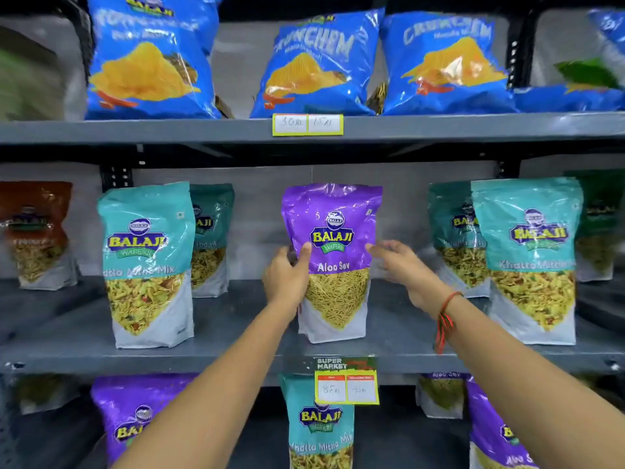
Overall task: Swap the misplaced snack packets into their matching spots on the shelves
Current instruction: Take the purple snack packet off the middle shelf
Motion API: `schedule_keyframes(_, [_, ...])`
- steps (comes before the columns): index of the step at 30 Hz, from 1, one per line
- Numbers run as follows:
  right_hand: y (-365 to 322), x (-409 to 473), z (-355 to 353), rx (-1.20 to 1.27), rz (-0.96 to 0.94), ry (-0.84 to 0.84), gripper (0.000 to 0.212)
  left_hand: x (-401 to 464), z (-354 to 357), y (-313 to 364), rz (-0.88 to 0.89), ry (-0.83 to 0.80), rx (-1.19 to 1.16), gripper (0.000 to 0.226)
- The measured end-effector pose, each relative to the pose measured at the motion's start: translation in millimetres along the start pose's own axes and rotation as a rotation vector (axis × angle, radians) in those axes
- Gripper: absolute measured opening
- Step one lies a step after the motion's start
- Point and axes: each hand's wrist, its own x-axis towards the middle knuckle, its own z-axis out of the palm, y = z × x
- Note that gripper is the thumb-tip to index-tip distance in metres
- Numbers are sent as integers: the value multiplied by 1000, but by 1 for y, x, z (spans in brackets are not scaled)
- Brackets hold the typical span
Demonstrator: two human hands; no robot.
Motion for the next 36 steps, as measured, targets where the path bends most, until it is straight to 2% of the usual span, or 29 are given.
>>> schedule_keyframes(2, [7, 6, 8, 0, -19, -50, 10, -5, 7, -3, 46, 138, -85, 40])
schedule_keyframes(3, [12, 9, 11, 19, -45, -34, 7, -9, 10, -4, 59, 185, -137, 38])
schedule_keyframes(7, [24, 19, 17, 99, -74, 122, 17, -8, 13, -5, 75, 257, -191, 36])
schedule_keyframes(11, [18, 13, 21, 99, -94, 157, 19, -5, 2, -7, 87, 278, -189, 44])
schedule_keyframes(18, [-18, -40, 45, 143, -181, 95, 15, -32, -53, -2, 158, 358, -308, 40])
schedule_keyframes(25, [-30, -125, 86, 219, -222, -43, 19, -86, -142, -12, 259, 456, -280, 41])
schedule_keyframes(31, [38, -182, 120, 189, -145, -161, 22, -158, -181, -79, 142, 419, -266, 40])
schedule_keyframes(36, [120, -205, 147, 22, -71, -218, 16, -199, -180, -162, -23, 381, -79, 30])
